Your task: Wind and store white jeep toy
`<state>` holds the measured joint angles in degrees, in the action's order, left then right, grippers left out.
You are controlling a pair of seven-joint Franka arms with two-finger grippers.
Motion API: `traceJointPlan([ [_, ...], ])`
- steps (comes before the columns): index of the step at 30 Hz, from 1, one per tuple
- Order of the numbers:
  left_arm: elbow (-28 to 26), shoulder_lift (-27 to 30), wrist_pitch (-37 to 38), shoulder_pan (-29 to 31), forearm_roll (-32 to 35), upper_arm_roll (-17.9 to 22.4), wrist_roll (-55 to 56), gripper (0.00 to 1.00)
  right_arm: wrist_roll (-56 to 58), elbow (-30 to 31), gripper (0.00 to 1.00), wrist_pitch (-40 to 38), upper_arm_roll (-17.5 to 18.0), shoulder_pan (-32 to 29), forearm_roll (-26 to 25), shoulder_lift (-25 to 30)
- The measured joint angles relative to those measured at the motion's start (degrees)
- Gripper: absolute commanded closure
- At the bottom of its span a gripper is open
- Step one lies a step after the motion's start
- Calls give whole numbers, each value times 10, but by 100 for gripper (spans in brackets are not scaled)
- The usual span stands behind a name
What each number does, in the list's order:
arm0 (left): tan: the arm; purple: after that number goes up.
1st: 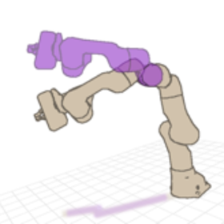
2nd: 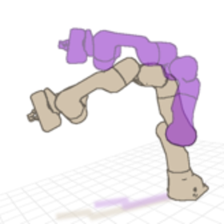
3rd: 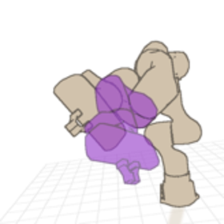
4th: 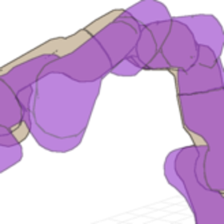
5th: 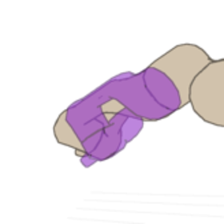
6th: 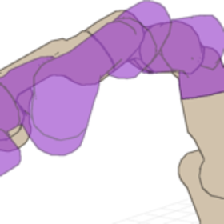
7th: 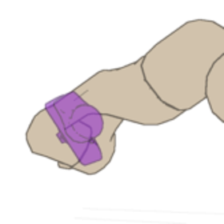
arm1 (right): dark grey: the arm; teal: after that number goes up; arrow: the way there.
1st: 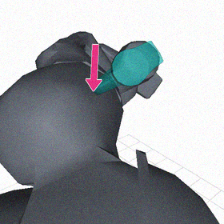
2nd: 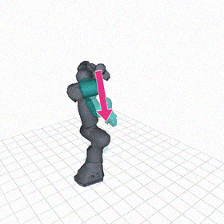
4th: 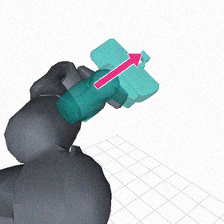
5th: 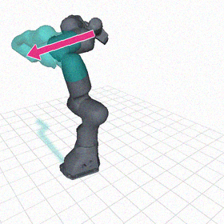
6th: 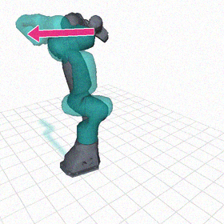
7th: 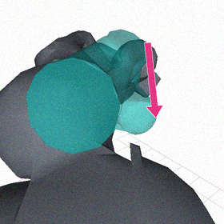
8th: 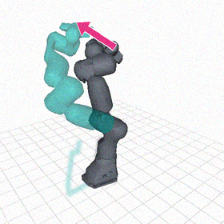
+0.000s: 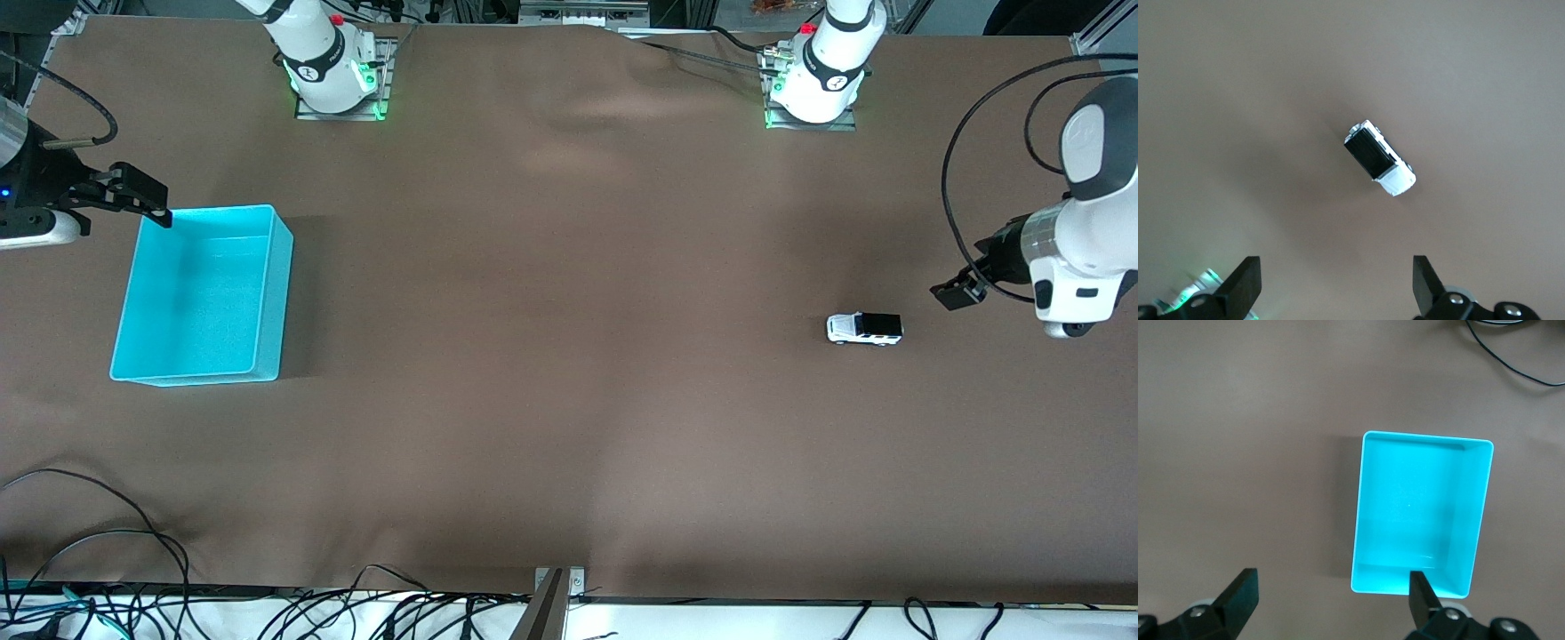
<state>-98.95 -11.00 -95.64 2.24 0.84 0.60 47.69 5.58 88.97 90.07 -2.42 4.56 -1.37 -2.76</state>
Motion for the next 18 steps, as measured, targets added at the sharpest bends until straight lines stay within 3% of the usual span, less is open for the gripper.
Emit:
traceJointPlan([
  [10,-32,-41,-78,0,0,0,238,0,0,0,0,0,0,0,0,-2],
  [18,-89,-43,-156,1,0,0,307,0,0,0,0,3,0,0,0,-4],
])
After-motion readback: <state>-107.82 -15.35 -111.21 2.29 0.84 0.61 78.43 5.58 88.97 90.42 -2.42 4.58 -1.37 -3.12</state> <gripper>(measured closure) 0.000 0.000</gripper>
